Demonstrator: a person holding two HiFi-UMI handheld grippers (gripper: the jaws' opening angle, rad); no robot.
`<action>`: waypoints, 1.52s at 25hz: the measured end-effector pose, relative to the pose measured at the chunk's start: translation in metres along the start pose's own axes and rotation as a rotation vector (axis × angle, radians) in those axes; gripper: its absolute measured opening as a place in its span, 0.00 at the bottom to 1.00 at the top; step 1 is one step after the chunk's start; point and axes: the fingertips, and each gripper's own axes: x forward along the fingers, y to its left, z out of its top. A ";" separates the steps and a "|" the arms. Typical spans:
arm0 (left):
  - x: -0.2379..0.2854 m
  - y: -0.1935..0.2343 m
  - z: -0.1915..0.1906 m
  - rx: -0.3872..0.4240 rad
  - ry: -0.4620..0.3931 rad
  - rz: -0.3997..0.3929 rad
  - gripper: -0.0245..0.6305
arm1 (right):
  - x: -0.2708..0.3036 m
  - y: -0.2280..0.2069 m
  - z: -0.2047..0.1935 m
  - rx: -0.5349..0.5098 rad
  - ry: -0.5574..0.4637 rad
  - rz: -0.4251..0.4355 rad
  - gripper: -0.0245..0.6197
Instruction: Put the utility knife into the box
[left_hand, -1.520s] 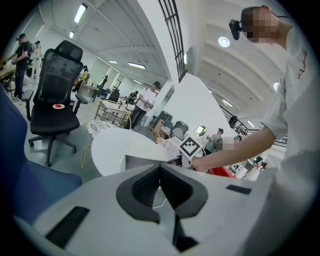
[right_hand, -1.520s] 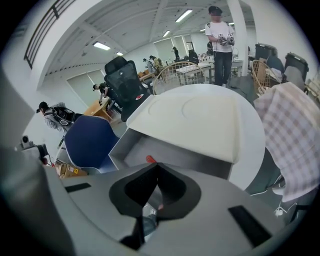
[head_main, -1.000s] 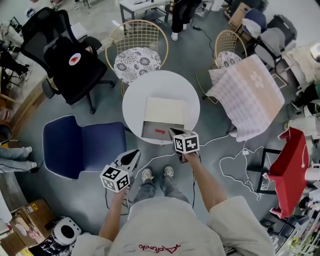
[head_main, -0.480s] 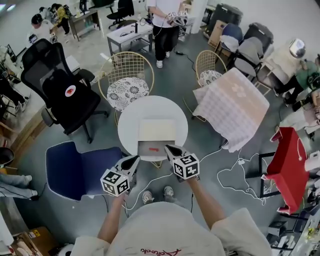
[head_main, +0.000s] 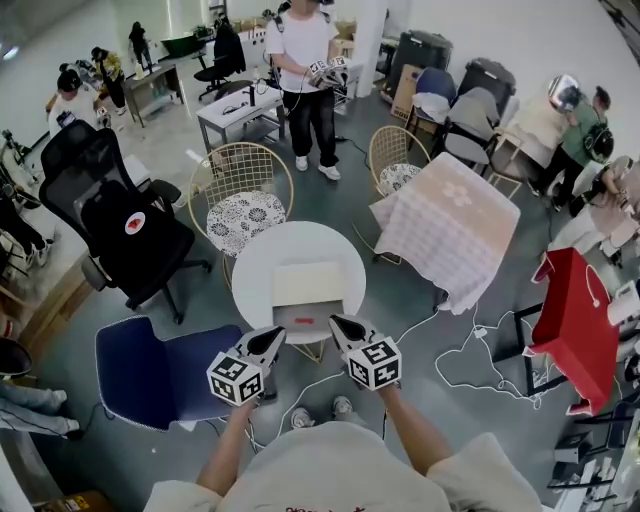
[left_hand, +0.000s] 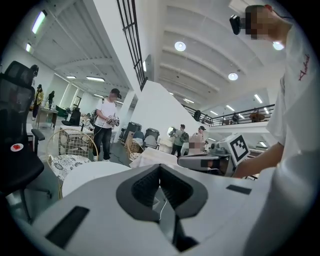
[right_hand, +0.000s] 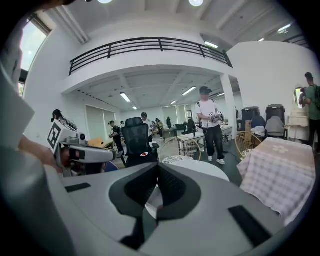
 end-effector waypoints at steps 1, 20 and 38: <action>0.000 -0.003 0.000 0.005 0.002 -0.006 0.05 | -0.004 0.001 -0.002 0.004 -0.003 -0.006 0.06; -0.011 -0.116 -0.041 0.000 -0.021 0.049 0.05 | -0.140 0.003 -0.054 0.032 -0.049 -0.014 0.06; -0.074 -0.240 -0.128 -0.029 0.001 0.134 0.05 | -0.251 0.053 -0.136 0.026 -0.029 0.071 0.06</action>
